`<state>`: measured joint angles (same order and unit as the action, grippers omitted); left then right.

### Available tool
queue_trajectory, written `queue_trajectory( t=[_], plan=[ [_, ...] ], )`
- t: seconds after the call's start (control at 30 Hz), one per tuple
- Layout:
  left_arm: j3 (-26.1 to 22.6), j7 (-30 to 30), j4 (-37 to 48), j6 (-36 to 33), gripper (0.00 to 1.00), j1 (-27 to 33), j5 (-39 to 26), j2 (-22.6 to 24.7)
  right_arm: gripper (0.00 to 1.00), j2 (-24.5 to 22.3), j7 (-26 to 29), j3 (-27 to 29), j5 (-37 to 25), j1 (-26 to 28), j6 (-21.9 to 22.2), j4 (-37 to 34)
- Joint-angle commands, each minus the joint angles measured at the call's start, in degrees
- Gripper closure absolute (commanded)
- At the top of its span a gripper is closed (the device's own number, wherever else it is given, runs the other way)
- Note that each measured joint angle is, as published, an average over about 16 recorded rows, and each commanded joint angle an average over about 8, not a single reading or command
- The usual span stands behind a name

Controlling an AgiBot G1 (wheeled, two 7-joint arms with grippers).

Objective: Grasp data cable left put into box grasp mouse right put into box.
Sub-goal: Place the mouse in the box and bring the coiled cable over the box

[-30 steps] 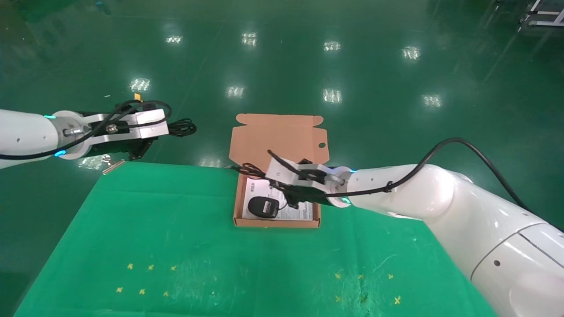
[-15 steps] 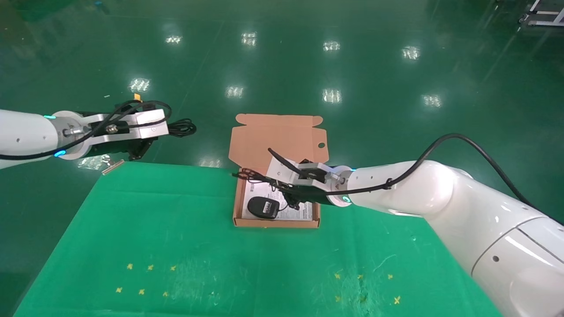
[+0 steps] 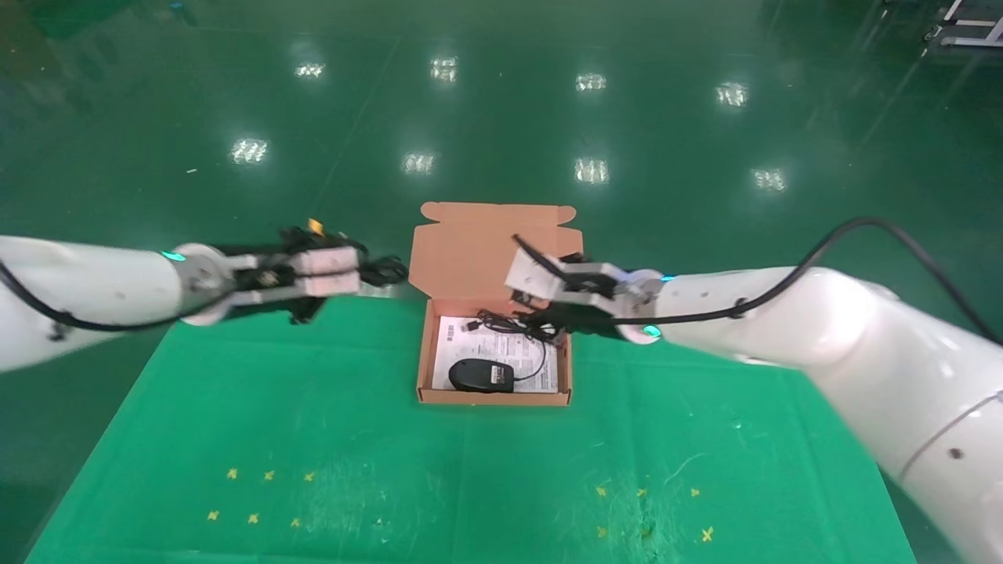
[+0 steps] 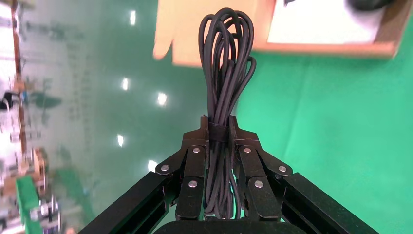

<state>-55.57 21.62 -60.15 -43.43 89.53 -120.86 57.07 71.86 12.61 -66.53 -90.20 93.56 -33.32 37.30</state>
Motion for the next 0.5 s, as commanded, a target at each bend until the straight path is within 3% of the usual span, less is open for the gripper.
queue_trajectory(
  t=[0.03, 0.5],
  plan=[
    [-0.4, -1.5, 0.5, 0.9, 1.00, -0.9, 0.7, 1.0, 0.00, -1.1, 0.0, 0.1, -0.2, 0.3, 0.2, 0.5],
    [-1.1, -17.4, 18.1, 12.3, 1.00, -4.9, 10.1, 14.6, 0.00, -12.9, 5.9, -1.0, -4.8, 2.1, -1.3, 11.9]
  ],
)
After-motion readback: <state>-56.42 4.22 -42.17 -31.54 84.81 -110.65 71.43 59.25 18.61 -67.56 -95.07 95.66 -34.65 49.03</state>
